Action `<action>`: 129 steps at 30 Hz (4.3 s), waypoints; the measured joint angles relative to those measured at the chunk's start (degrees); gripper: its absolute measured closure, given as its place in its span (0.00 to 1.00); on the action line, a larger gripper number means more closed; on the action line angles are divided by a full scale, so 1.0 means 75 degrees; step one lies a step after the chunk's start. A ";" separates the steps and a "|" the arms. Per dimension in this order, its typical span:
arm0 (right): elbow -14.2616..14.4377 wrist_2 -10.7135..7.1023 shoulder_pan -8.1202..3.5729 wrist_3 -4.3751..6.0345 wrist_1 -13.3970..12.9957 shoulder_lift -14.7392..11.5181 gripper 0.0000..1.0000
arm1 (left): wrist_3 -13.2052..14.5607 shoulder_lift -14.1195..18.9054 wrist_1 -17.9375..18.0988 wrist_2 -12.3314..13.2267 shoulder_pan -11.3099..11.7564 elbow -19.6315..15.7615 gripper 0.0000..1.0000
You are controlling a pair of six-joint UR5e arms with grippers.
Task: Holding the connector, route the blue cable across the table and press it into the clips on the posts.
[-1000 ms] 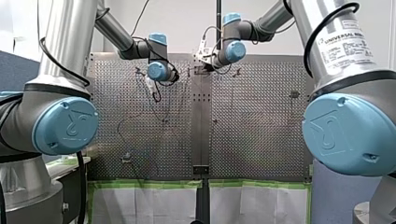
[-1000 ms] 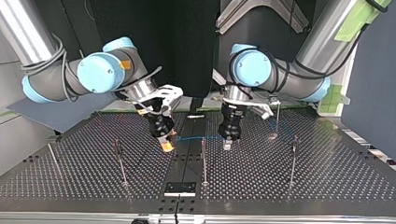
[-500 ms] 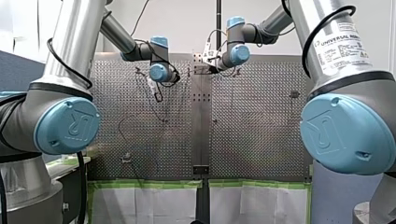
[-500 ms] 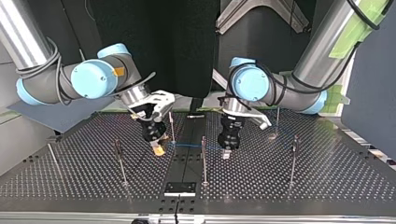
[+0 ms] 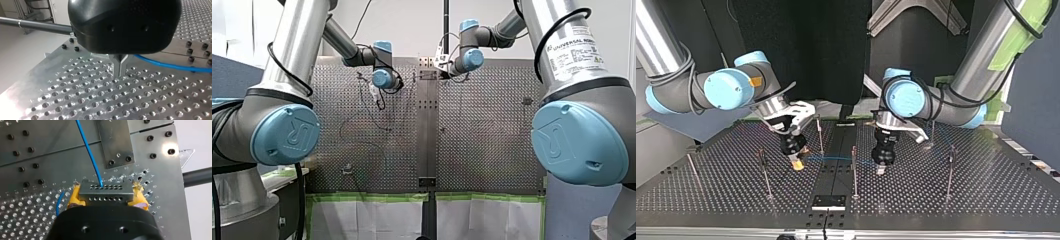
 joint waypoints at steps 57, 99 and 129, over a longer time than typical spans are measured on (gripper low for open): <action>-0.0004 -0.0097 -0.0365 -0.0073 0.0038 -0.0159 1.00 | 0.0558 0.2145 -0.1227 -0.0610 -0.1289 -0.1248 0.00; 0.0009 0.0093 -0.0419 -0.0221 0.0232 -0.0278 1.00 | 0.0699 -0.0242 -0.2022 -0.1454 -0.2211 0.1666 0.00; 0.0012 0.0092 -0.0405 -0.0232 0.0237 -0.0278 1.00 | 0.0859 -0.1135 -0.2515 -0.2136 -0.2262 0.2510 0.96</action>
